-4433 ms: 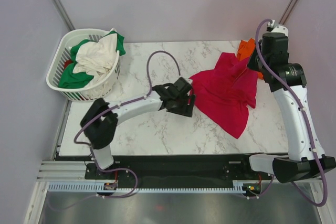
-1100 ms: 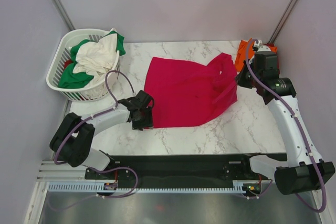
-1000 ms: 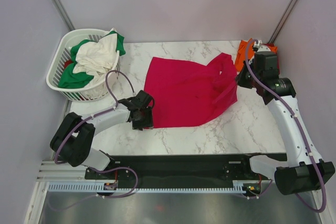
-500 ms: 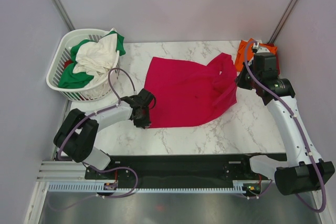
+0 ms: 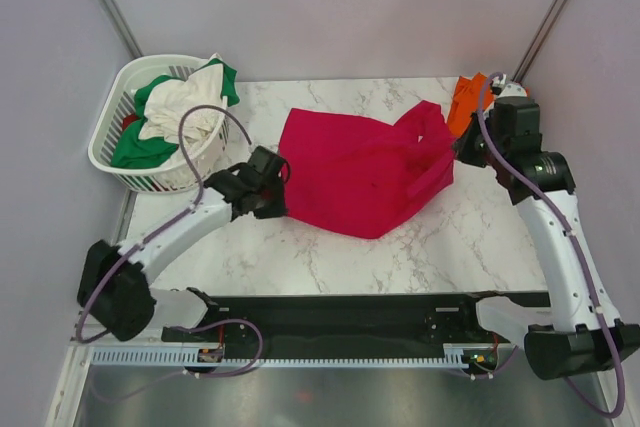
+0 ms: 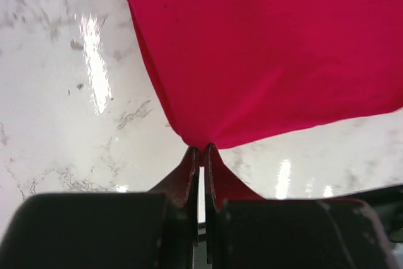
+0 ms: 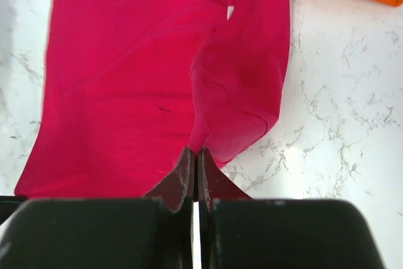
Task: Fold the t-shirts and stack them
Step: Flatten the tshirt out
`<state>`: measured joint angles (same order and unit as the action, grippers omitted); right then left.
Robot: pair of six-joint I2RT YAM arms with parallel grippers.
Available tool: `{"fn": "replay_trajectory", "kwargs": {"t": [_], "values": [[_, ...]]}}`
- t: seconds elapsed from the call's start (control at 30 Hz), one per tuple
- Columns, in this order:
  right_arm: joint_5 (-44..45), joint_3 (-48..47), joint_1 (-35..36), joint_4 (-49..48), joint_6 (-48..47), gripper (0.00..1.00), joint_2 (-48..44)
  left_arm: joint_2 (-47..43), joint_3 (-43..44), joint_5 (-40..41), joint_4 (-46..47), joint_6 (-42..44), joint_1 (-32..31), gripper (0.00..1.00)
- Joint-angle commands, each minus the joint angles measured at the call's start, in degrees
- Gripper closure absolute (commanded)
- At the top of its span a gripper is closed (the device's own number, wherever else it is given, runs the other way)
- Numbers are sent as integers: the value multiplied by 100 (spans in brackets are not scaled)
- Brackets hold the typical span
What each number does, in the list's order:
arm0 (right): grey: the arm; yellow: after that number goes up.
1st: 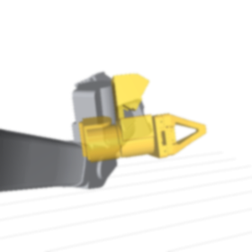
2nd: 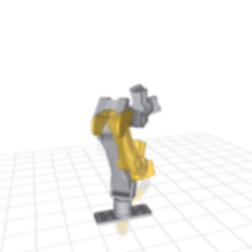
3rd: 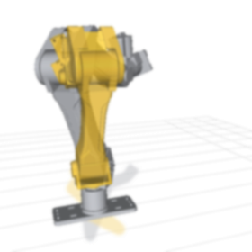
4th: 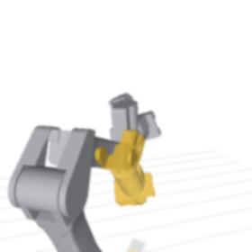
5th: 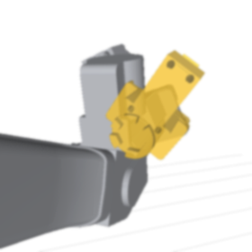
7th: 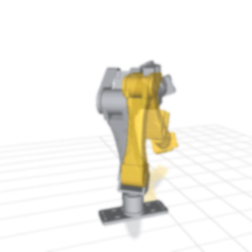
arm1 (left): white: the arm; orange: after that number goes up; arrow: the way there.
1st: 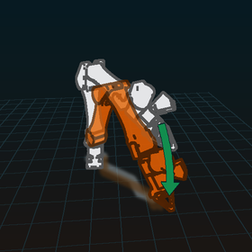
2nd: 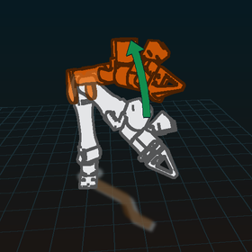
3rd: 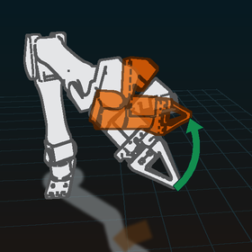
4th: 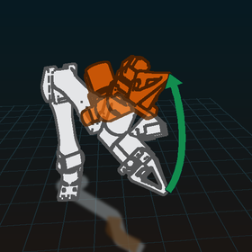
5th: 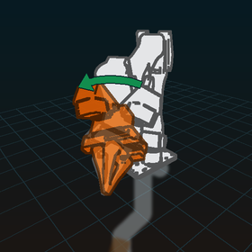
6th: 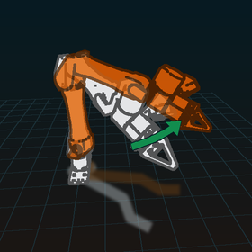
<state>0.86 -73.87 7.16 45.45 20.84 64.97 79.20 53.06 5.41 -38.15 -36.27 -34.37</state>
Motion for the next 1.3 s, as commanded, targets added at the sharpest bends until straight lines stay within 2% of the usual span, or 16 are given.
{"fn": "replay_trajectory", "kwargs": {"t": [0.0, 0.17, 0.2, 0.3, 0.4, 0.57, 0.7, 0.8, 0.93, 1.0, 1.07, 1.13, 1.2, 1.27], "values": [[-16, -943, -13, -98, 288, 100, -643, -1159, 1047, 153, -701, 348, -52, 98], [413, -1639, -21, 51, 561, 100, -1344, -2178, 2593, 232, -1456, 848, -52, 98], [545, -1744, -13, 78, 709, 100, -1468, -2233, 2857, 250, -1580, 919, -52, 98], [1187, -2402, -13, 227, 965, 100, -1917, -2286, 4365, 233, -2001, 1122, -52, 98], [1697, -3078, -13, 446, 1080, 100, -2164, -2216, 5473, -57, -2248, 1228, -52, 98], [2417, -3775, -13, 684, 1177, 100, -2462, -2242, 6435, -469, -2399, 1228, -52, 98], [2331, -4328, -13, 658, 1010, 100, -2332, -2277, 6796, -497, -2443, 1237, -44, 98], [1999, -4574, -13, 614, 843, 100, -1884, -2102, 6963, -339, -2443, 1315, -44, 98], [1497, -4602, -4, 334, 676, 100, -850, -1576, 6981, 309, -2408, 1473, -52, 98], [1382, -4366, -13, 149, 667, 100, -443, -1110, 6885, 548, -2241, 1675, -52, 98], [1180, -3962, -13, -465, 702, 100, 145, -785, 6736, 838, -1839, 1921, 18, 98], [1048, -3671, -13, -834, 737, 100, 985, -205, 6324, 717, -1539, 1992, 280, 98], [1047, -3705, -4, -985, 720, 100, 1673, 539, 5903, 349, -1206, 1861, 991, 98], [1144, -3775, -13, -1301, 685, 100, 2842, 1191, 5725, 153, -1072, 1616, 1535, 98]]}}
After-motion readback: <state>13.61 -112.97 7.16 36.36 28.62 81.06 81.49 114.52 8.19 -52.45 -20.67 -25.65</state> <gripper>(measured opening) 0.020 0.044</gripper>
